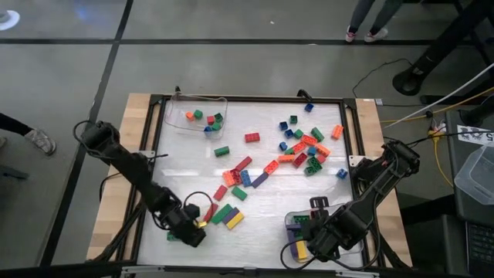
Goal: Sort blocks by size
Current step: Put the rectangular green game piece into the bottom transparent bin
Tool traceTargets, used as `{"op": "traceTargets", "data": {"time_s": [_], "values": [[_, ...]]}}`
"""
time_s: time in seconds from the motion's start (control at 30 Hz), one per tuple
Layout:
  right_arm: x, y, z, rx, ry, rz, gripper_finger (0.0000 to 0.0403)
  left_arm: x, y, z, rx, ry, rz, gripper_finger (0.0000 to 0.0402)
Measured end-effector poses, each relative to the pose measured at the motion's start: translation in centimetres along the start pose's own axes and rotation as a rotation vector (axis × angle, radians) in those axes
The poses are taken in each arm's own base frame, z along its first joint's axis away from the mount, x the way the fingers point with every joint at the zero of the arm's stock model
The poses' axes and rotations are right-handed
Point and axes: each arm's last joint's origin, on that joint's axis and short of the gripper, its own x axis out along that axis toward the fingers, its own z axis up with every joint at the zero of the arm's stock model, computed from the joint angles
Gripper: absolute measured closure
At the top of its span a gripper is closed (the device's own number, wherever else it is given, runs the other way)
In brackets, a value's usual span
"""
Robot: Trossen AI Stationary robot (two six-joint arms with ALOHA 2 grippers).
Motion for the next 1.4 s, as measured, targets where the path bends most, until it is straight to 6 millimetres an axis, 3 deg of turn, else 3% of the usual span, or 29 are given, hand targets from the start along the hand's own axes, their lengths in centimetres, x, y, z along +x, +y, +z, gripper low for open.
{"op": "traceTargets", "data": {"time_s": [0.33, 0.5, 1.03, 1.4], "values": [[0.0, 0.0, 0.0, 0.0, -0.002, 0.001, 0.023, 1.6, 1.1, -1.7, -0.048, -0.046, 0.045, 0.0269], [0.0, 0.0, 0.0, -0.001, -0.003, 0.001, 0.023, 1.0, 0.8, -1.8, 0.058, 0.051, 0.051, 0.0269], [0.0, 0.1, 0.2, 0.001, -0.019, 0.014, 0.023, -0.5, 1.6, -2.1, 0.339, -0.008, 0.294, 0.0269], [0.0, 0.1, 0.2, 0.001, -0.02, 0.015, 0.023, -0.5, 1.7, -2.2, 0.344, -0.005, 0.294, 0.025]]}}
